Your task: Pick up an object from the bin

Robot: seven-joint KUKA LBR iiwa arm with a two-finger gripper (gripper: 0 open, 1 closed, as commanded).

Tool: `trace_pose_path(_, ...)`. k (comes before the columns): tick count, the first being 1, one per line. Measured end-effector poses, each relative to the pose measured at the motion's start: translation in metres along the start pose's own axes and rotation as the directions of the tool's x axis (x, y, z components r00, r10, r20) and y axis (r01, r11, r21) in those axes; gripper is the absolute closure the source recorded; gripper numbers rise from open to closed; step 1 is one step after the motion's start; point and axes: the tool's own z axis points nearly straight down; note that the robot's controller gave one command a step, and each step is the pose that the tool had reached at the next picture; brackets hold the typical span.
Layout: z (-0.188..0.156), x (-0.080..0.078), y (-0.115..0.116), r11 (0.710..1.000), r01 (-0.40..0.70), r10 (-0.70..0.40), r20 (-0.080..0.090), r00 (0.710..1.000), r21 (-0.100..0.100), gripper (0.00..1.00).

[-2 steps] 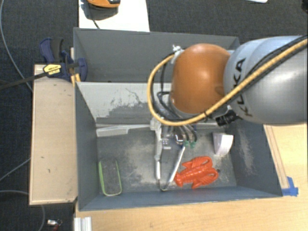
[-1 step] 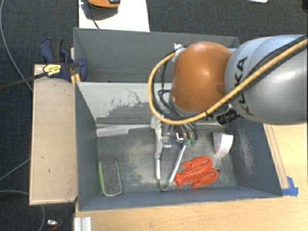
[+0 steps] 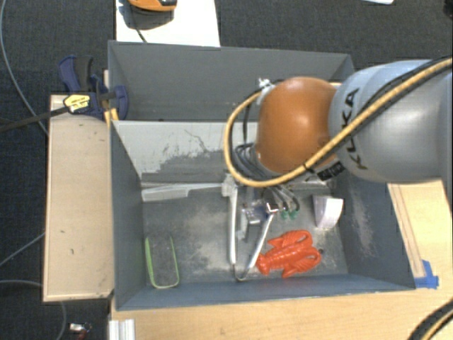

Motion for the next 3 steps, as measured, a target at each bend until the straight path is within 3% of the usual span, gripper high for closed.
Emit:
trace_pose_path(1, 0.089, 0.029, -0.053, 0.93, 0.368, -0.368, 0.005, 0.93, 0.002, 0.0)
trace_pose_path(2, 0.058, 0.009, -0.036, 0.861, 0.508, -0.508, 0.006, 0.861, 0.002, 0.0)
trace_pose_path(3, 0.083, 0.018, -0.048, 0.905, 0.426, -0.426, 0.006, 0.905, 0.003, 0.0)
